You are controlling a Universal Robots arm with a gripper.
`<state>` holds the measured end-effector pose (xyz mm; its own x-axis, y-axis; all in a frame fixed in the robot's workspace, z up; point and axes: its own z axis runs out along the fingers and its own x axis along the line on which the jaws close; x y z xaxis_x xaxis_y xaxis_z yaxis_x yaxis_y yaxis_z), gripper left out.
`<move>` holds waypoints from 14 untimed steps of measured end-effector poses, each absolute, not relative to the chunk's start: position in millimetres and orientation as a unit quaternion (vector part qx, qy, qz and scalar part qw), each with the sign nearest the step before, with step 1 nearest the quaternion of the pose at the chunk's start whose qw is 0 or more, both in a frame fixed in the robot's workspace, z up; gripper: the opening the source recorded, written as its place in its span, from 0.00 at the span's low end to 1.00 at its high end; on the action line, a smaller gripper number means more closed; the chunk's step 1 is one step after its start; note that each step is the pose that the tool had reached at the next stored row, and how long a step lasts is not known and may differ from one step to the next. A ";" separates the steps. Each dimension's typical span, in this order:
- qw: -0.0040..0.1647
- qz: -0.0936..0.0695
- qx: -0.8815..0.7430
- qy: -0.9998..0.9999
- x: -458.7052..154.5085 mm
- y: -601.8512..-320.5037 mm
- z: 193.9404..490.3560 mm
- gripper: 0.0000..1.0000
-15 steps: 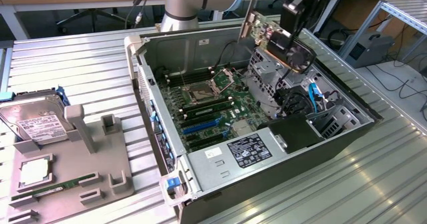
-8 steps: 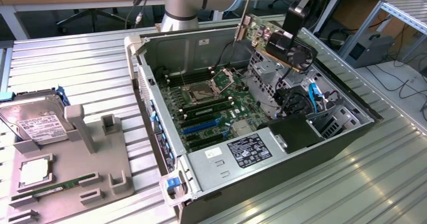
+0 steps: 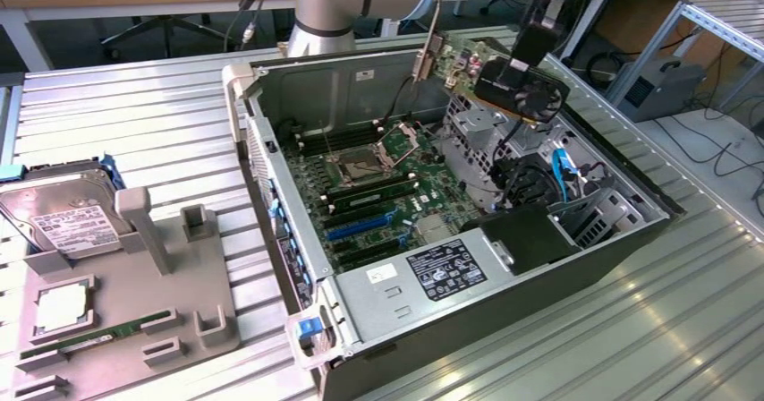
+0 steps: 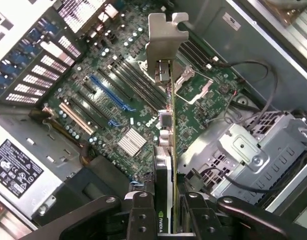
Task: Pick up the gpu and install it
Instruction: 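Insert the gpu into the slot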
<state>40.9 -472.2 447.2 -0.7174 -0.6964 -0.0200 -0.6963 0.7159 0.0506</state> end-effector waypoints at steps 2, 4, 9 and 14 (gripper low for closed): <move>0.001 -0.027 0.396 -0.918 40.9 -472.1 447.2 0.27; 0.002 -0.027 0.418 -0.908 40.9 -472.1 447.2 0.27; 0.003 -0.027 0.483 -0.875 40.9 -472.2 447.1 0.27; 0.006 -0.026 0.549 -0.835 40.9 -472.2 447.1 0.27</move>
